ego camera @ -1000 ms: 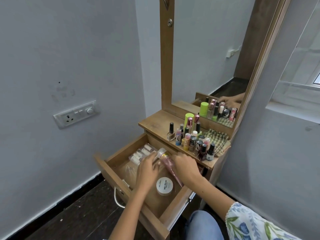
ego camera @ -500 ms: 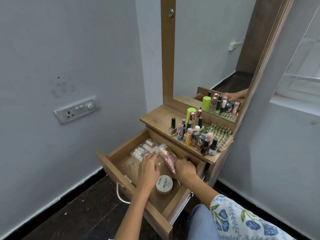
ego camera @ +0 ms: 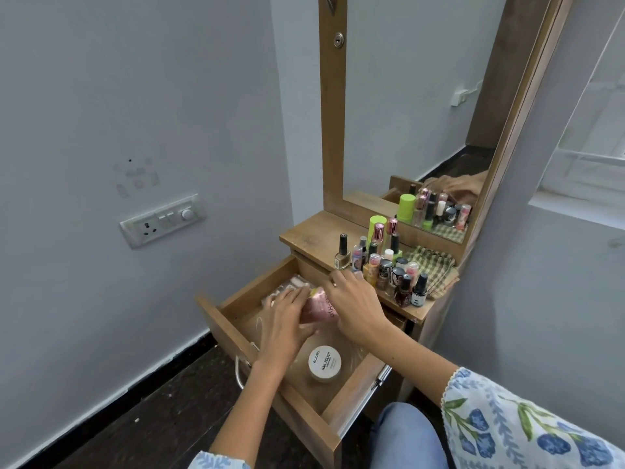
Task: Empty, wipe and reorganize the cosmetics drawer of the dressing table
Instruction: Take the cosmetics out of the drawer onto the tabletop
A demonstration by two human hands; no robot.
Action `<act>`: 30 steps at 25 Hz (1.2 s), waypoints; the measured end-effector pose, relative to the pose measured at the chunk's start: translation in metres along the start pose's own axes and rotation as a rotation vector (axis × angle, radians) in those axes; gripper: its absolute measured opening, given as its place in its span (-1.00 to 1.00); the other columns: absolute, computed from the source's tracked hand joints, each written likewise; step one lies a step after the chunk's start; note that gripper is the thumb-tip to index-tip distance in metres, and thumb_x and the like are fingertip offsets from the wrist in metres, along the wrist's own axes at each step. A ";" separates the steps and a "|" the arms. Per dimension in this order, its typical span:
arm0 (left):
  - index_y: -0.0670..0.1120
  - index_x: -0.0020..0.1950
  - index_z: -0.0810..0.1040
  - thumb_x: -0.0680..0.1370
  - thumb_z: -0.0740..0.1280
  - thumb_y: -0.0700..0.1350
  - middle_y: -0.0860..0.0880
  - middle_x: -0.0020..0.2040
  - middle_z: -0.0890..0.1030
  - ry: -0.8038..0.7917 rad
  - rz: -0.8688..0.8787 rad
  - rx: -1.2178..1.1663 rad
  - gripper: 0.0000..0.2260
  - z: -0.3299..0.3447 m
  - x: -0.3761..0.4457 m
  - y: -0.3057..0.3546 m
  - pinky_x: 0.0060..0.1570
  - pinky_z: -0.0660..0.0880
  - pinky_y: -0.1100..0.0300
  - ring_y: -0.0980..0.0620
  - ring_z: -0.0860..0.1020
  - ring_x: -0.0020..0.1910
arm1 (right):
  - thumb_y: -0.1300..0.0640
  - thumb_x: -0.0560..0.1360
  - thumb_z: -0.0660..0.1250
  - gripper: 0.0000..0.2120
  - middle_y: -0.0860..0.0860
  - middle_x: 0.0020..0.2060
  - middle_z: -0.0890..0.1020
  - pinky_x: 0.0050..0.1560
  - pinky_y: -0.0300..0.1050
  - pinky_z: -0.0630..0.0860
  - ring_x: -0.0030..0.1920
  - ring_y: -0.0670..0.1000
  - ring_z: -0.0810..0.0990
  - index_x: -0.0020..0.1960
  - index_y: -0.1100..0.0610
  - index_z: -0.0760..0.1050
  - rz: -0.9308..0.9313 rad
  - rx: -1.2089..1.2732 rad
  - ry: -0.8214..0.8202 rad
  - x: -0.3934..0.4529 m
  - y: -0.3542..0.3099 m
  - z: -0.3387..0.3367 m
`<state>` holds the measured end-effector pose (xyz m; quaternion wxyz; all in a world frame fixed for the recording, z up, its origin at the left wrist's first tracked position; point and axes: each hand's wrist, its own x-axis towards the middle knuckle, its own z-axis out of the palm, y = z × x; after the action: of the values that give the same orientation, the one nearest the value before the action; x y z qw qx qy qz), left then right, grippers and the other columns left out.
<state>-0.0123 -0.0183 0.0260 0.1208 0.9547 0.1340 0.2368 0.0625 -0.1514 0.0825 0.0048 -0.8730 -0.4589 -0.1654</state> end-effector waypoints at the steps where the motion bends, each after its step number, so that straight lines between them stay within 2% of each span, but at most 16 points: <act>1: -0.06 0.30 0.49 0.26 0.58 0.01 -0.02 0.22 0.59 0.071 0.000 -0.015 -0.35 0.000 0.001 0.001 0.18 0.33 0.05 -0.01 0.52 0.22 | 0.28 0.41 0.39 -0.60 0.15 0.18 0.50 0.22 0.03 0.39 0.21 0.17 0.44 0.23 0.21 0.45 -0.058 -0.016 0.054 0.003 0.002 -0.006; 3: -0.06 0.17 0.56 0.24 0.58 0.01 0.00 0.04 0.66 0.193 -0.040 -0.013 -0.46 -0.002 0.002 0.004 0.01 0.31 0.16 0.01 0.61 0.02 | 0.30 0.42 0.37 -0.59 0.14 0.21 0.52 0.30 0.02 0.36 0.24 0.15 0.44 0.27 0.21 0.46 -0.197 -0.048 0.150 0.007 0.007 -0.018; 6: -0.04 0.02 0.58 0.29 0.52 0.18 0.06 -0.15 0.67 0.288 -0.135 -0.020 -0.56 -0.005 0.005 0.011 -0.10 0.24 0.24 0.09 0.60 -0.17 | 0.31 0.38 0.42 -0.54 0.15 0.25 0.53 0.40 0.04 0.31 0.31 0.15 0.46 0.28 0.22 0.49 -0.303 0.015 0.281 0.007 0.021 -0.032; 8: -0.02 -0.05 0.57 0.31 0.46 0.29 0.08 -0.24 0.64 0.318 -0.234 -0.170 -0.56 -0.007 0.008 0.018 -0.10 0.40 0.20 0.12 0.57 -0.28 | 0.32 0.39 0.43 -0.50 0.16 0.32 0.49 0.30 0.02 0.46 0.30 0.14 0.48 0.31 0.25 0.45 -0.156 0.267 0.375 0.001 0.024 -0.033; 9: -0.02 -0.02 0.58 0.32 0.45 0.31 0.08 -0.23 0.64 0.307 -0.278 -0.266 -0.54 -0.007 0.010 0.022 -0.09 0.49 0.12 0.12 0.57 -0.28 | 0.32 0.42 0.41 -0.51 0.13 0.34 0.46 0.21 -0.13 0.53 0.28 0.09 0.50 0.33 0.24 0.43 -0.024 0.423 0.409 0.000 0.023 -0.032; 11: -0.02 0.09 0.59 0.31 0.47 0.28 0.06 -0.15 0.66 0.265 -0.321 -0.407 -0.49 -0.005 0.014 0.028 -0.07 0.55 -0.01 0.09 0.60 -0.20 | 0.27 0.48 0.38 -0.52 0.05 0.38 0.40 0.04 -0.56 0.41 0.28 -0.03 0.46 0.38 0.19 0.38 0.235 0.671 0.420 0.004 0.021 -0.030; 13: -0.03 0.09 0.60 0.30 0.50 0.22 0.05 -0.15 0.67 0.266 -0.347 -0.488 -0.52 -0.002 0.019 0.033 -0.11 0.57 -0.02 0.08 0.61 -0.19 | 0.26 0.49 0.38 -0.54 0.03 0.37 0.41 -0.05 -0.70 0.26 0.30 -0.06 0.42 0.37 0.18 0.38 0.367 0.811 0.415 0.013 0.022 -0.031; 16: -0.03 0.01 0.60 0.31 0.53 0.13 0.09 -0.21 0.65 0.332 -0.401 -0.603 -0.62 0.004 0.029 0.036 -0.24 0.59 0.14 0.16 0.59 -0.27 | 0.31 0.47 0.38 -0.60 0.03 0.27 0.49 0.08 -0.65 0.26 0.24 -0.08 0.45 0.29 0.19 0.44 0.400 0.851 0.505 0.018 0.022 -0.033; 18: -0.04 0.06 0.59 0.33 0.53 0.11 0.09 -0.17 0.64 0.355 -0.413 -0.676 -0.61 0.008 0.040 0.036 -0.26 0.55 0.30 0.19 0.59 -0.26 | 0.33 0.46 0.38 -0.63 0.00 0.21 0.51 0.19 -0.40 0.43 0.17 -0.14 0.46 0.25 0.17 0.47 0.397 0.860 0.515 0.010 0.020 -0.027; 20: -0.07 0.04 0.59 0.34 0.52 0.11 0.06 -0.17 0.65 0.360 -0.408 -0.698 -0.61 0.013 0.055 0.034 -0.28 0.56 0.29 0.16 0.60 -0.26 | 0.33 0.46 0.38 -0.68 -0.04 0.16 0.53 0.17 -0.13 0.54 0.12 -0.14 0.50 0.19 0.15 0.51 0.388 0.838 0.494 -0.004 0.022 -0.017; 22: -0.08 0.03 0.60 0.34 0.51 0.11 0.04 -0.18 0.66 0.365 -0.418 -0.705 -0.62 0.019 0.071 0.033 -0.22 0.57 0.21 0.16 0.59 -0.25 | 0.35 0.45 0.36 -0.72 -0.05 0.13 0.55 0.12 -0.04 0.57 0.11 -0.10 0.54 0.13 0.14 0.53 0.367 0.811 0.462 -0.016 0.027 -0.005; 26: -0.08 0.10 0.57 0.35 0.51 0.11 -0.01 -0.08 0.66 0.364 -0.433 -0.705 -0.57 0.031 0.099 0.032 -0.08 0.56 0.13 0.04 0.60 -0.13 | 0.36 0.45 0.35 -0.77 -0.06 0.10 0.56 0.03 -0.06 0.60 0.07 -0.07 0.58 0.08 0.16 0.57 0.359 0.808 0.417 -0.029 0.034 0.010; 30: -0.09 0.12 0.54 0.34 0.51 0.13 -0.01 -0.07 0.63 0.377 -0.408 -0.719 -0.53 0.033 0.119 0.029 -0.13 0.57 0.17 0.05 0.60 -0.15 | 0.35 0.46 0.37 -0.78 -0.09 0.08 0.57 0.00 -0.27 0.59 0.04 -0.13 0.59 0.06 0.14 0.58 0.366 0.822 0.408 -0.033 0.038 0.018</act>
<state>0.1108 -0.0139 0.0565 0.4625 0.7463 0.2483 0.4094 0.0809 -0.1964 0.0614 0.4677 -0.8148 -0.3149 -0.1347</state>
